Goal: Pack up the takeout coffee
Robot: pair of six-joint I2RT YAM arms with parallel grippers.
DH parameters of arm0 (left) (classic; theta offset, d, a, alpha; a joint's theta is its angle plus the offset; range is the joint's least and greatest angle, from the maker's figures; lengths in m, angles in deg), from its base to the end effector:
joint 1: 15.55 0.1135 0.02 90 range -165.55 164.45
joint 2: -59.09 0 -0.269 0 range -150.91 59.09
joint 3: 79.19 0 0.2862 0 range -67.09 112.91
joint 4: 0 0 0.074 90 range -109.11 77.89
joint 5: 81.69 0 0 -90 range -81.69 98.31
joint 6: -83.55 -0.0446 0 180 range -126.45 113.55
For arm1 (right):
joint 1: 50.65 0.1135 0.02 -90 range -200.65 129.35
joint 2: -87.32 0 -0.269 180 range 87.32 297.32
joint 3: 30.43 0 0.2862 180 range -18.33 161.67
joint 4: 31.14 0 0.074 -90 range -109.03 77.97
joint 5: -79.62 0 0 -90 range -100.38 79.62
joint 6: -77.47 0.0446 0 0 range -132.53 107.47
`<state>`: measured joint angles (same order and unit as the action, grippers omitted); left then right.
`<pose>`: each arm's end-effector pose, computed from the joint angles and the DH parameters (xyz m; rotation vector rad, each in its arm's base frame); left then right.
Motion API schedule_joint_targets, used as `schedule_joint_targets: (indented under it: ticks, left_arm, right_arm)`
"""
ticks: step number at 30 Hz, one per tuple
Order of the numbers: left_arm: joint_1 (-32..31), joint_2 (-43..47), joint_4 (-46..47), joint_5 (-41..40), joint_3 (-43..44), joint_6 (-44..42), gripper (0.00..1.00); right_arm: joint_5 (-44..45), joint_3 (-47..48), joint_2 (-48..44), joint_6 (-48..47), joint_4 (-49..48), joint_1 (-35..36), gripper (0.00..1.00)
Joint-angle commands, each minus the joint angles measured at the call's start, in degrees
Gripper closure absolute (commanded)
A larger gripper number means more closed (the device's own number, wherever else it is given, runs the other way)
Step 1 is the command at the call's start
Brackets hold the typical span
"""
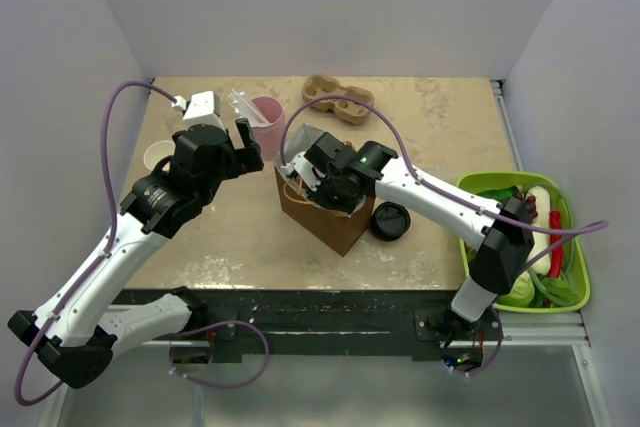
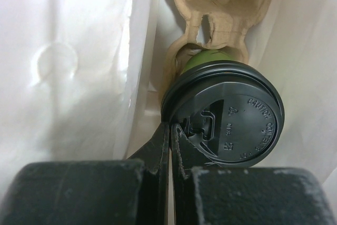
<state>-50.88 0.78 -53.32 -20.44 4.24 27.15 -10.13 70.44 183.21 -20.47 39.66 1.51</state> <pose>0.2062 -0.1198 0.4104 -0.2743 1.9881 -0.2527 0.2341 0.3010 0.2977 -1.3714 2.3732 0.2154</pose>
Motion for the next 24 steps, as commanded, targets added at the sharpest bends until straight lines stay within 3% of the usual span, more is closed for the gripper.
schedule_joint_targets:
  ticks: [1,24]
  left_arm:
    - [0.09,0.47,2.36,-0.25,-0.67,-0.03,0.01]
    - [0.09,0.82,2.63,-0.43,-1.28,-0.21,0.0]
  right_arm:
    - [0.63,-0.44,1.66,-0.23,-1.39,-0.92,1.0]
    - [-1.75,-5.36,4.21,-0.67,-6.66,-2.42,1.0]
